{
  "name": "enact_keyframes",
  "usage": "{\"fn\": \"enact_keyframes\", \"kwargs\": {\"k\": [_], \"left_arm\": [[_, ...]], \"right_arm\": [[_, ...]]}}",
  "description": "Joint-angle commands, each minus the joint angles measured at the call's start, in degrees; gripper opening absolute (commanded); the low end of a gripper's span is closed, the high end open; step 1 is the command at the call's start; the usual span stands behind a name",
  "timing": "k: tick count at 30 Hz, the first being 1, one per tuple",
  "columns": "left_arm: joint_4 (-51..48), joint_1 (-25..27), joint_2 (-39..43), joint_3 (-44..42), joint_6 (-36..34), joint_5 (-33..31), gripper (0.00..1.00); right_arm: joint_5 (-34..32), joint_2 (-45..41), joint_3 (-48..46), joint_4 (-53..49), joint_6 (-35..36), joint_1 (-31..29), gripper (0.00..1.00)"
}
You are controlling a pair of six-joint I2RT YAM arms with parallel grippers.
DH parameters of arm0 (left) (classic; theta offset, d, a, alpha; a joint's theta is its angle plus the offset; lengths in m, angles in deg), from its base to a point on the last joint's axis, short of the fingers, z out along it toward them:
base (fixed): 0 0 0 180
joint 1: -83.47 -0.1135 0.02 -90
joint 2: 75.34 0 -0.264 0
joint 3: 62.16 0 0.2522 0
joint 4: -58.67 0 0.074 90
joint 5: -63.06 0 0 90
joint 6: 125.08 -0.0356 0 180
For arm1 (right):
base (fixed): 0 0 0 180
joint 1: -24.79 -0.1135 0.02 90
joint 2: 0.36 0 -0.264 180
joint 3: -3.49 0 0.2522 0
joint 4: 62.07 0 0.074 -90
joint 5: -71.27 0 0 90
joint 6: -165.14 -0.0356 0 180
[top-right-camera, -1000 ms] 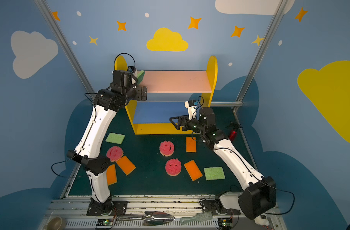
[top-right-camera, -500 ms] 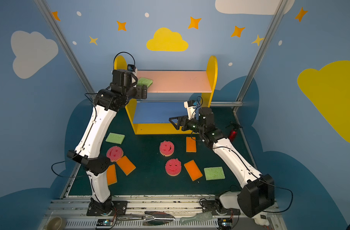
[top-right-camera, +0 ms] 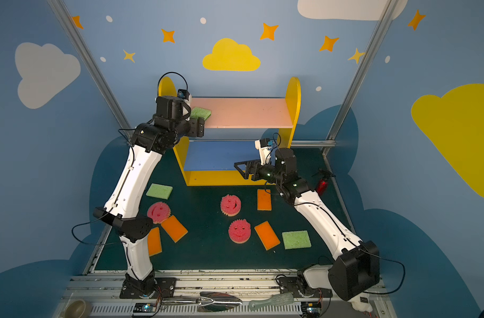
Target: Place and organize the cleaning sponges onto the shelf
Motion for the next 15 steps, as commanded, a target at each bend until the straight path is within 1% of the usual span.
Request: {"fn": "enact_keyframes", "kwargs": {"k": [1, 5, 12, 15], "left_arm": [[0.7, 0.0, -1.4, 0.6, 0.2, 1.0, 0.86], [0.8, 0.0, -1.7, 0.6, 0.3, 0.8, 0.76], [0.7, -0.5, -1.1, 0.6, 0.1, -1.2, 0.69], [0.4, -0.4, -0.6, 0.6, -0.2, -3.1, 0.68]], "right_arm": [[1.0, -0.2, -0.4, 1.7, -0.4, 0.4, 0.86], [1.1, -0.4, -0.6, 1.9, -0.7, 0.6, 0.86], [1.5, -0.1, -0.7, 2.2, -1.1, 0.7, 0.85], [1.7, 0.0, -0.6, 2.4, -1.4, 0.7, 0.85]]}}
